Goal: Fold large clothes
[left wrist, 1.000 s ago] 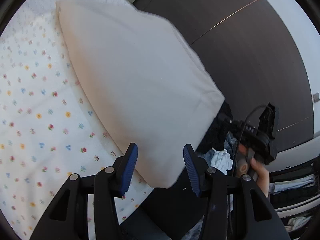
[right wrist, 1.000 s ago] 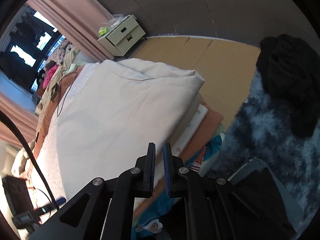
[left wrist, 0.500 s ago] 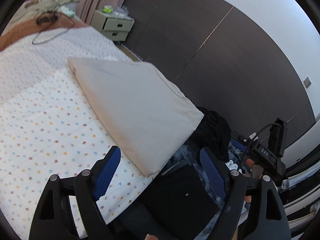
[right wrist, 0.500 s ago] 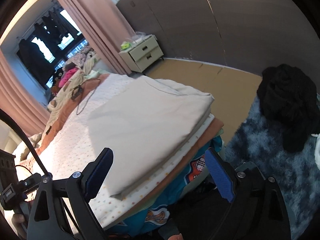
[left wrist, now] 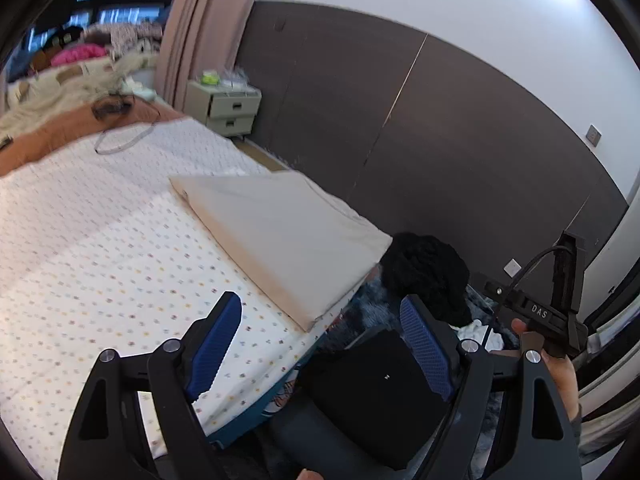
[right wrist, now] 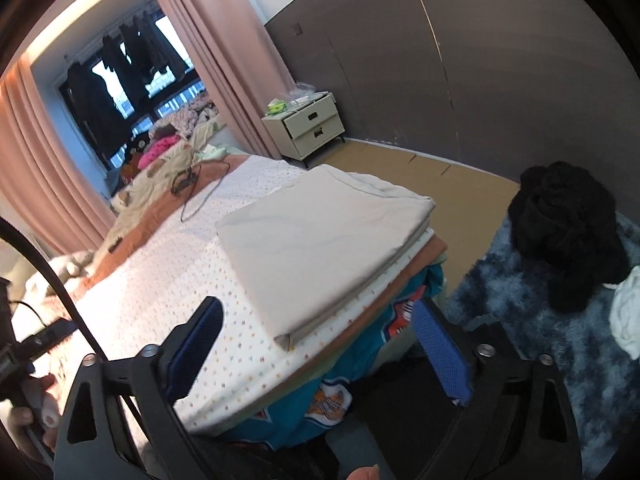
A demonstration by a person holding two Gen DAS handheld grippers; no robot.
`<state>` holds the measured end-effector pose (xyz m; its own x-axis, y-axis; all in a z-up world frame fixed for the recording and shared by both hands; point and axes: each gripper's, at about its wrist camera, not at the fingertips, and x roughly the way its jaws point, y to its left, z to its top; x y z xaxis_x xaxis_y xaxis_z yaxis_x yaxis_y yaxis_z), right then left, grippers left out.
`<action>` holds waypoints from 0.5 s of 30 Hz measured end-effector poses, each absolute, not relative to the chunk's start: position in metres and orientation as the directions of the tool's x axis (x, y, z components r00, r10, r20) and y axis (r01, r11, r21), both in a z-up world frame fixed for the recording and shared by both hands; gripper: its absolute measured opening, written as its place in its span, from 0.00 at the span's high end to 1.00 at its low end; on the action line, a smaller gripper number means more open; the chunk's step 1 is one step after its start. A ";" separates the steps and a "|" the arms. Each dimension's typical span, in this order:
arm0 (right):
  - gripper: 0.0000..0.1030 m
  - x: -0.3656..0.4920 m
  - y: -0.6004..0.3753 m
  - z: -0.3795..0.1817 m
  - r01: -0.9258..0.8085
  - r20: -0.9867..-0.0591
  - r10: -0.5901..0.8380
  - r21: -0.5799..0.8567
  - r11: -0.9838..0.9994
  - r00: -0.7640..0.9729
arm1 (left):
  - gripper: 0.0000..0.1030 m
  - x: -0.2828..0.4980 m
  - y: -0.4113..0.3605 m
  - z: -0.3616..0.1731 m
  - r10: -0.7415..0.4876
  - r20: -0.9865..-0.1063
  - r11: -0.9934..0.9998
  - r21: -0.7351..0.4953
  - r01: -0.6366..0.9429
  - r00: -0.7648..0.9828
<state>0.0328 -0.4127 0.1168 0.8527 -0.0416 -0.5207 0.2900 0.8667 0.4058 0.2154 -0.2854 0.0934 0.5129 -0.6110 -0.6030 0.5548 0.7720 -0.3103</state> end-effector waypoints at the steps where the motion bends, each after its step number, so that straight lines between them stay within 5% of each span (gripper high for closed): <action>1: 0.00 0.029 -0.408 0.121 0.288 -0.518 -0.043 0.404 0.868 0.855 | 0.20 0.209 -0.282 0.098 -0.606 -0.597 0.776 -0.300 0.554 0.526; 15: 0.00 -0.034 -0.358 0.137 0.149 -0.426 0.006 0.330 0.932 0.905 | 0.19 0.116 -0.227 0.132 -0.536 -0.485 0.834 -0.180 0.521 0.691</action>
<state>-0.0338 -0.3581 0.1370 0.9048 0.0064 -0.4258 0.1487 0.9322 0.3300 0.1161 -0.2271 0.1322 0.6908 -0.5362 -0.4851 0.5213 0.8342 -0.1797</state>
